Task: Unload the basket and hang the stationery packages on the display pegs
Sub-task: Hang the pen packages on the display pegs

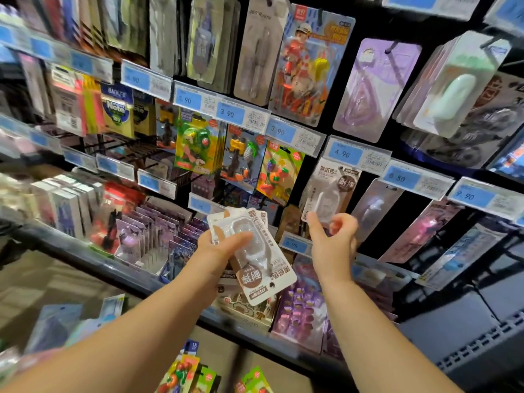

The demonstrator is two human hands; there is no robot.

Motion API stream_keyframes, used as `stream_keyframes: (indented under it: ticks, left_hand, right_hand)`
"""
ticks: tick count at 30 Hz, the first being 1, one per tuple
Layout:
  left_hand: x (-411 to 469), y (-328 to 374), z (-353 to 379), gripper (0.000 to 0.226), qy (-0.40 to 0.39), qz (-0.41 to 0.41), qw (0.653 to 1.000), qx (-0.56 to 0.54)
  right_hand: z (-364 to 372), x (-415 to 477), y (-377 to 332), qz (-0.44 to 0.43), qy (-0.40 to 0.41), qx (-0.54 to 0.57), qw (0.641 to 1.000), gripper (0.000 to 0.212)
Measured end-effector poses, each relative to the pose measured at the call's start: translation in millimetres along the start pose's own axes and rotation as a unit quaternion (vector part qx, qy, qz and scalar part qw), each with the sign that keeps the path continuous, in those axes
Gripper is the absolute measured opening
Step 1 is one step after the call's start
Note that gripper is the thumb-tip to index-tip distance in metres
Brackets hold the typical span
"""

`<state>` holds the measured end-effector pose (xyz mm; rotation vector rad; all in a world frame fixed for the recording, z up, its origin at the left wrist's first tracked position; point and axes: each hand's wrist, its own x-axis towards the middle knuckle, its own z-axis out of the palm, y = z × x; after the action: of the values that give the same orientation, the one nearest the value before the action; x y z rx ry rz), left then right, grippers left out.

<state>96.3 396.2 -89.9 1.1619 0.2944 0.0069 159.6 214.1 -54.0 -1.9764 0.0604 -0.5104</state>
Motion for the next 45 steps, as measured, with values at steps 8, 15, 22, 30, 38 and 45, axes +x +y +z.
stream_keyframes:
  ticks: [8, 15, 22, 30, 38, 45]
  left_hand:
    - [-1.5, -3.6, 0.8, 0.083, 0.024, 0.000, 1.000, -0.016]
    - [-8.8, -4.9, 3.7, 0.078, 0.033, -0.015, 0.999, 0.001]
    - [-10.4, -5.7, 2.9, 0.087, 0.036, -0.011, 0.999, 0.016]
    - [-8.0, -3.1, -1.6, 0.092, 0.056, -0.012, 0.998, 0.034]
    - [-13.3, -10.2, 4.3, 0.087, 0.029, -0.014, 0.996, 0.088]
    - [-15.4, -18.6, 13.1, 0.109, 0.045, 0.015, 0.992, 0.119]
  right_hand:
    - [-6.7, -51.3, -5.1, 0.107, -0.377, 0.089, 0.916, 0.039]
    - [-7.1, -53.0, -2.7, 0.217, -0.356, 0.255, 0.873, 0.028]
    - [-18.0, -31.9, 2.9, 0.238, -0.297, 0.302, 0.874, 0.056]
    - [-36.7, -3.9, 12.4, 0.248, -0.243, 0.351, 0.870, 0.049]
    - [-24.2, -12.3, 9.5, 0.227, -0.178, 0.367, 0.884, 0.063]
    - [-10.5, -40.7, -1.4, 0.171, -0.268, 0.248, 0.915, 0.047]
